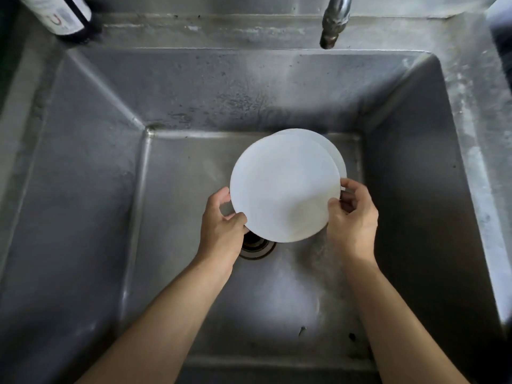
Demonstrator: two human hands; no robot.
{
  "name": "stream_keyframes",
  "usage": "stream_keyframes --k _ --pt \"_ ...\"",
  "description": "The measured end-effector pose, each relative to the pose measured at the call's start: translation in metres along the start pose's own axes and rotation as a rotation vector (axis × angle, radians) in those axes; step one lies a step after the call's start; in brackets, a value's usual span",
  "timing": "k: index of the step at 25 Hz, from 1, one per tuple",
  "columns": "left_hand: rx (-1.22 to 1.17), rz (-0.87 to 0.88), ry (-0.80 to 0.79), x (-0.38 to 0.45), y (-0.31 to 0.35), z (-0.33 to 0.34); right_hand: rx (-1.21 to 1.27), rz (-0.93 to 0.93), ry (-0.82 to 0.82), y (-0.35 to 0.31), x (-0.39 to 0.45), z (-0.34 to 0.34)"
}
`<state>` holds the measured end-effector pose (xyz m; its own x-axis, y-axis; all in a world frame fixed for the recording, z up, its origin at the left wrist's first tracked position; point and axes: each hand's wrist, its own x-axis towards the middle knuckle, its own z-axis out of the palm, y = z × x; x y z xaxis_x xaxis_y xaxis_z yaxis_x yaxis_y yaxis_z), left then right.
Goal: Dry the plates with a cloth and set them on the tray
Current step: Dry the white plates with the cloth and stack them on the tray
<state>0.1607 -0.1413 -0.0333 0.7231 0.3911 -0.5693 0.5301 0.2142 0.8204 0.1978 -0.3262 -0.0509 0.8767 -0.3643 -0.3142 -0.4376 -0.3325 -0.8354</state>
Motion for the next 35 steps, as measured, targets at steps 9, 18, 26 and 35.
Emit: stream_keyframes --k 9,18,26,35 --pt "-0.095 -0.368 0.33 -0.052 -0.024 -0.061 -0.285 -0.076 -0.094 -0.054 -0.067 0.007" --pt "-0.17 -0.524 0.35 -0.073 -0.029 -0.078 -0.457 -0.045 -0.207 -0.082 -0.089 0.006" --pt "-0.526 -0.473 0.256 -0.083 -0.004 -0.072 -0.052 0.171 -0.138 -0.046 -0.118 -0.009" --pt "-0.63 -0.4 -0.141 -0.118 0.023 -0.076 0.233 0.223 -0.092 -0.041 -0.14 -0.036"
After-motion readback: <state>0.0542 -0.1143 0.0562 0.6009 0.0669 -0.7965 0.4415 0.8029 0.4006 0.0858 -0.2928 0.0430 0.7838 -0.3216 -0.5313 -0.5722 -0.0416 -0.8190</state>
